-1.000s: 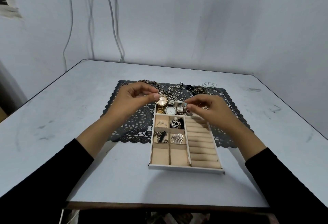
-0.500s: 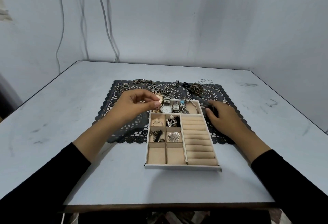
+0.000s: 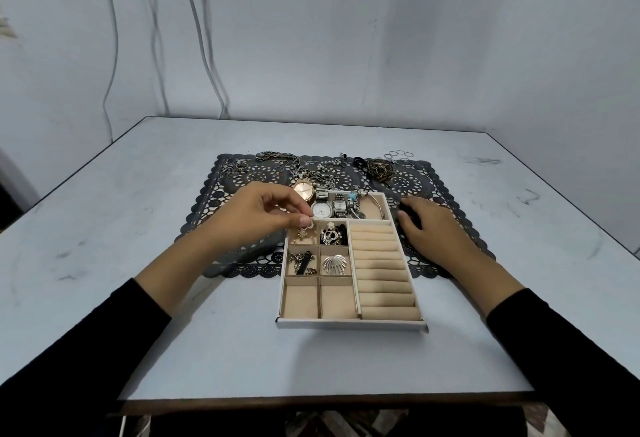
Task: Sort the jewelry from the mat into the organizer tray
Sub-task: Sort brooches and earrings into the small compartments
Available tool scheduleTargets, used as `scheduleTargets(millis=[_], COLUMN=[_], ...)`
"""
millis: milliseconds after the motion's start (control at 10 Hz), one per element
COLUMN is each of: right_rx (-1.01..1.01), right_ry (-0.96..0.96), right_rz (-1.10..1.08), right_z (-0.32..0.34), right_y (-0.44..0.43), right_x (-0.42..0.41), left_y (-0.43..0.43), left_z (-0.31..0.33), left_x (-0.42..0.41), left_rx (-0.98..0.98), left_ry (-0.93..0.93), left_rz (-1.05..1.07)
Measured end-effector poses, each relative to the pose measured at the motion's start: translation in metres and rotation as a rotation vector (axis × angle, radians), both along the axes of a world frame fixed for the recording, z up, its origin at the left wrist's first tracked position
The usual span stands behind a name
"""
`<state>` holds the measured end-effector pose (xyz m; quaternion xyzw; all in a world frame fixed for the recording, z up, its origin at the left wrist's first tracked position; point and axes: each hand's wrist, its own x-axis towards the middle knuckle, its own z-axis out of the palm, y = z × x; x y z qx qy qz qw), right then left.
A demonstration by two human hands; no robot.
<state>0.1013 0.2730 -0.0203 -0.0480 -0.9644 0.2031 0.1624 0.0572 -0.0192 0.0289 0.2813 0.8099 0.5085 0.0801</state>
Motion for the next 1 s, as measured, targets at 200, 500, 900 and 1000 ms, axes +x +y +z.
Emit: scheduleTargets(millis=[200,500,900,1000], right_rx=[0.0,-0.018,-0.025,-0.034], right_ry=[0.0,0.006,0.015,0.013], right_rz=[0.0,-0.005,-0.005,-0.004], right_z=[0.0011,-0.0006,-0.0011,-0.0008], right_y=[-0.0011,0.0005,0.0005,0.0011], right_x=[0.0007,0.0005,-0.0002,-0.0005], left_y=[-0.0001,-0.0008,0.0012,0.001], left_z=[0.0011,0.0039,0.0044,0.004], left_x=[-0.0011,-0.0024,0.0,0.0], left_rx=[-0.07,-0.184,-0.148,-0.124], left_ry=[0.039,0.116,0.031,0.041], left_rz=[-0.077,-0.117,-0.1,-0.083])
